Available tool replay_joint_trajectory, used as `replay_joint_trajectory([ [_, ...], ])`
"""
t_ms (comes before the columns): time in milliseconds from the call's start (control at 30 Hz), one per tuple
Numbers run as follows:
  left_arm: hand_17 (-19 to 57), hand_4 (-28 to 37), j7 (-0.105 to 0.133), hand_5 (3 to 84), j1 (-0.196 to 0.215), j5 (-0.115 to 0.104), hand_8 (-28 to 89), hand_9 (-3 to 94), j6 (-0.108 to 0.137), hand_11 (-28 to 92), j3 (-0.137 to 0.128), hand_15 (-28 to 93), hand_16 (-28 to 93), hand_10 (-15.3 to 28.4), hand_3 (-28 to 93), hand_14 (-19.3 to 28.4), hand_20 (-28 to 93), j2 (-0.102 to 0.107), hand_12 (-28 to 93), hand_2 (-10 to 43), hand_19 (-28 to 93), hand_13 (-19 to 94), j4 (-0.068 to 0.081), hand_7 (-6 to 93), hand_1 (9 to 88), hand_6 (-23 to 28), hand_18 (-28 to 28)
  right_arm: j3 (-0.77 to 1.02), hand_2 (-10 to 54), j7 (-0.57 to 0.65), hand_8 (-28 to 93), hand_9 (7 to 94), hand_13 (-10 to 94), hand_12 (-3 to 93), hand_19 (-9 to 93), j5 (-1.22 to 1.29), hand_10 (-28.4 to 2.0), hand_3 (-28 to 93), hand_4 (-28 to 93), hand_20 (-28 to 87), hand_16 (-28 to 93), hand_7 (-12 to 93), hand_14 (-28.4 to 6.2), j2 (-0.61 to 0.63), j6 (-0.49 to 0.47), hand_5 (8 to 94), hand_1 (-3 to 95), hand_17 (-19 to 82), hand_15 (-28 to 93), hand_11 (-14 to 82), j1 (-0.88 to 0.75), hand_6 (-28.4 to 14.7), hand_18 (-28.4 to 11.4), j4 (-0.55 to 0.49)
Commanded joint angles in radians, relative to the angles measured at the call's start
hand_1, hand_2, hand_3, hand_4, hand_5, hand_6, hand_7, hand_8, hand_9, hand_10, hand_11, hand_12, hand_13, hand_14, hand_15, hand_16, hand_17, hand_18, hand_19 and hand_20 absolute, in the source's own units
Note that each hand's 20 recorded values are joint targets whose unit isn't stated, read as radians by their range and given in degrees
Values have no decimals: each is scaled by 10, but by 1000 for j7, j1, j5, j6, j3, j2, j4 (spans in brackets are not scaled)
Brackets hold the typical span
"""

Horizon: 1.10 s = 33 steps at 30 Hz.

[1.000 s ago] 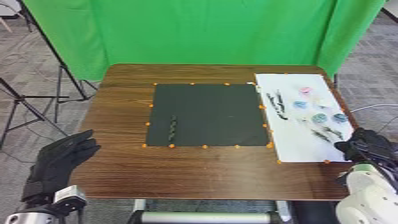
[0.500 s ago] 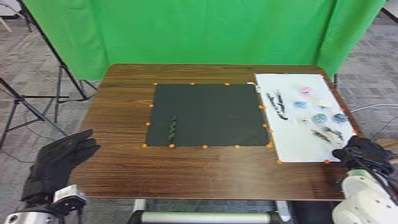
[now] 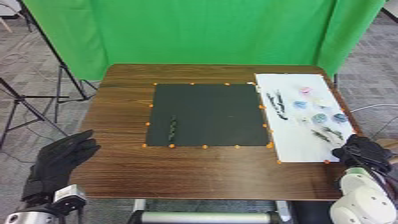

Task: Arrange flowers

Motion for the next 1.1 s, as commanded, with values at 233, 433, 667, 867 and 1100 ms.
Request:
replay_joint_trajectory([
  [233,-68,-110,-12,506,0,1,-83,423,-4,412,1,626,-124,229,792,284,167,-6,105,60,618,306,1,148,299,160,227,-26,-59,27,45,698,618,259,827,50,-177,762,-281,140,221,194,-170,-10,-5,775,455,252,759,525,57,-76,-284,32],
  [433,-68,-111,-4,506,11,-5,-83,423,2,412,0,626,-124,229,792,284,167,-3,106,61,618,306,-1,148,300,160,227,-25,-64,16,96,786,693,300,848,26,-141,742,-282,149,239,223,-138,-6,40,838,524,264,740,478,55,-42,-284,24],
  [667,-68,-111,0,507,12,-8,-83,423,3,412,1,626,-124,230,791,284,167,-2,106,61,618,306,-1,148,301,160,227,-34,-71,7,121,811,711,305,862,-1,-141,758,-283,157,250,225,-135,2,85,851,525,271,749,482,85,-34,-284,4],
  [867,-68,-110,9,506,21,-13,-83,423,12,412,-2,627,-124,229,791,284,167,4,106,62,618,306,-3,148,301,160,227,-60,-77,0,130,815,718,303,869,-9,-138,768,-283,162,255,216,-134,31,114,858,522,273,751,488,141,-33,-284,-38],
  [1100,-68,-109,14,507,32,-16,-83,423,17,412,-13,627,-124,229,791,284,167,9,105,62,619,306,-8,148,301,160,227,-187,-81,-48,137,819,720,304,872,-1,-142,777,-283,165,262,210,-138,59,128,865,519,274,755,492,291,-36,-284,-106],
])
